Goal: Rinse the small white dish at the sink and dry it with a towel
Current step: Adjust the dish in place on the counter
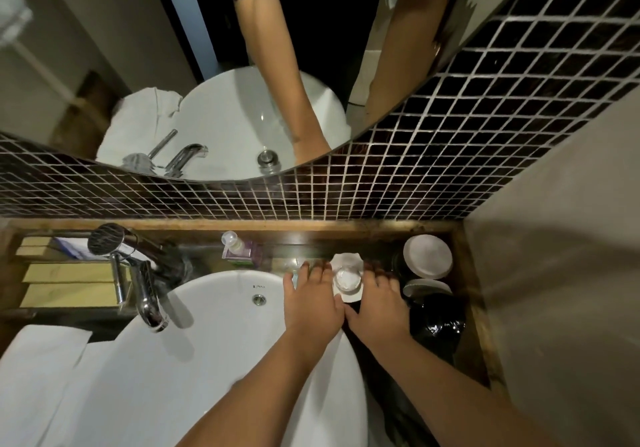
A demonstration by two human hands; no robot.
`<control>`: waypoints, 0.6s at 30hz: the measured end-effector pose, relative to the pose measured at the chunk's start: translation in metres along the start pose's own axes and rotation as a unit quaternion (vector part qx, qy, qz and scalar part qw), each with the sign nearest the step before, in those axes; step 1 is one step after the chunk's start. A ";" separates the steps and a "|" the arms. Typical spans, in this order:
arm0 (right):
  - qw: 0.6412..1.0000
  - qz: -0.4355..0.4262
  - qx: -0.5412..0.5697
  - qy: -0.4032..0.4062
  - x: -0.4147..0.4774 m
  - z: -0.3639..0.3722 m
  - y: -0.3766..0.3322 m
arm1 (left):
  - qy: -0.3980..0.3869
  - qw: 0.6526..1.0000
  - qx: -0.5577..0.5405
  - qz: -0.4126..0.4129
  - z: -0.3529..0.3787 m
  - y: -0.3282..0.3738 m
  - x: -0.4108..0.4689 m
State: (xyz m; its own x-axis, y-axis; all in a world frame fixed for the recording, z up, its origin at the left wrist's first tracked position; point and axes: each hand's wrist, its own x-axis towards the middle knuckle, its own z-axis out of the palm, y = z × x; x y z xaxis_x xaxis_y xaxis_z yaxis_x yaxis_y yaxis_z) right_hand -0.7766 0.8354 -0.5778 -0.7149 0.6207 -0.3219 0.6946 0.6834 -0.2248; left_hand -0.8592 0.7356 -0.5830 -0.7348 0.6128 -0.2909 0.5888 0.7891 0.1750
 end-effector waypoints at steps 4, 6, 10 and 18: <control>1.000 -0.009 -0.010 0.000 -0.009 -0.003 0.004 | -0.003 1.000 0.008 -0.014 -0.004 -0.002 -0.015; 1.000 -0.018 -0.005 0.009 -0.018 -0.009 0.003 | -0.015 0.999 0.019 -0.025 -0.007 -0.002 -0.025; 0.998 -0.057 -0.022 0.005 -0.038 -0.034 -0.003 | -0.034 0.999 0.042 -0.001 -0.026 -0.005 -0.041; 0.995 -0.084 -0.062 -0.003 -0.086 -0.161 -0.051 | 0.020 0.996 0.072 0.041 -0.174 -0.039 -0.088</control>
State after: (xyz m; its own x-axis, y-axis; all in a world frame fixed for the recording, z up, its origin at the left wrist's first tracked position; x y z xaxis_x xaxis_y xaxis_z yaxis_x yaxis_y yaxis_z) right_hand -0.7638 0.8088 -0.3910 -0.8198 0.4912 -0.2943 0.5492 0.8200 -0.1614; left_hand -0.8758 0.6584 -0.4005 -0.6934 0.6781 -0.2437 0.6872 0.7241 0.0592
